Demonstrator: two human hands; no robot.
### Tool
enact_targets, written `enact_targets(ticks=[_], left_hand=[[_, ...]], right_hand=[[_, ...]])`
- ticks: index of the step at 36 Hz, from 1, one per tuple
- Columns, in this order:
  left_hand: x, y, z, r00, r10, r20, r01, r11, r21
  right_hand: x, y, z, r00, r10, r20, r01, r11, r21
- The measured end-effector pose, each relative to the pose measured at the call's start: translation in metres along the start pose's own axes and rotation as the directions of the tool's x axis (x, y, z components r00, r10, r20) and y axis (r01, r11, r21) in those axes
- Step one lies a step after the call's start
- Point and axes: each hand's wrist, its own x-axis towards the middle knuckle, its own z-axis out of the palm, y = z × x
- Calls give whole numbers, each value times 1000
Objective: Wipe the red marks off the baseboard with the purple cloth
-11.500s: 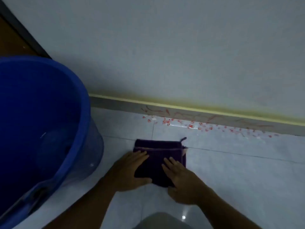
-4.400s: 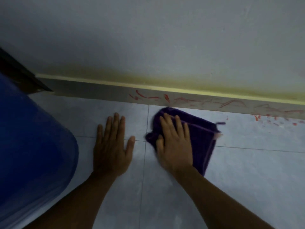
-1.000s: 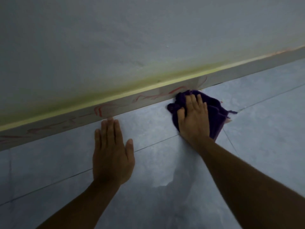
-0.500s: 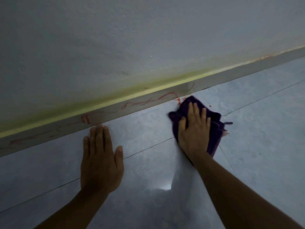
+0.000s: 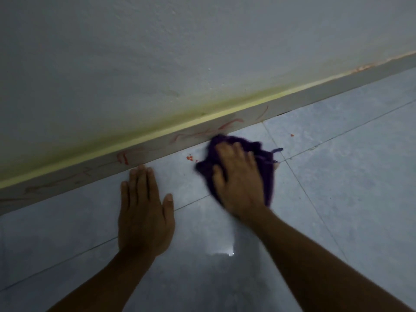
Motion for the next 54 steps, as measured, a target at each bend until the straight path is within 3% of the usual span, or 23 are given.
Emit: enact_targets(ticks=[2,4,9,14,17,20,24,26,29,32,36,38,41,46,48,51,54], left_hand=[[0,2,-1,1000,3,-3,-3,1000,-9],[0,2,-1,1000,5,-5,-5,1000,-19],[-1,1,-1,1000,11,-6,-11,1000,-18],[0,2,-3,1000,3,19,-2,1000,-26],[0,1,-5,999,0,40,1,1000,-25],[0,0,-6,999,9,37,-7,999,-38],[0,-2,-5,999,19,32,-18,999,-29],[-1,-2,-5,999,22,29,-21,999,-36],[-1,-1,-6,1000,17,22,-16,999,-47],[-1,0,-5,1000,16,18,-16,999,-44],[-2,0,-4,1000,15,16,-14,999,-39],[-1,1,-5,1000,16,24,-15,999,-39],[-2,1,-6,998,29,60,-27,999,-32],[-1,-1,-8,998,28,55,-25,998,-49],[0,-2,-7,998,34,48,-33,999,-34],[0,-3,-6,998,38,50,-37,999,-17],[1,-5,-6,995,37,93,-37,999,5]], right_hand=[[14,39,-13,979,181,-96,-183,983,-7],[27,67,-21,954,288,-86,-292,955,-42],[35,64,-18,934,340,-111,-341,940,11],[18,10,-11,900,419,-122,-367,877,311],[-4,-48,8,971,234,-45,-198,899,391],[-10,-73,25,998,-55,14,52,989,139],[-8,-47,19,984,-160,83,163,986,-25],[-5,-23,11,998,-61,29,62,997,-36],[9,20,-4,974,215,-73,-219,974,-58],[13,36,-6,957,284,-65,-286,958,-21],[-11,7,2,978,193,-77,-187,979,80],[-26,-18,9,1000,18,9,-19,996,90],[-26,-52,22,952,-275,136,280,960,-20],[-6,-49,20,933,-323,161,334,941,-46],[1,-26,14,968,-235,86,239,970,-46],[18,25,-5,994,96,-54,-98,994,-45],[25,53,-18,977,211,12,-209,974,-90]])
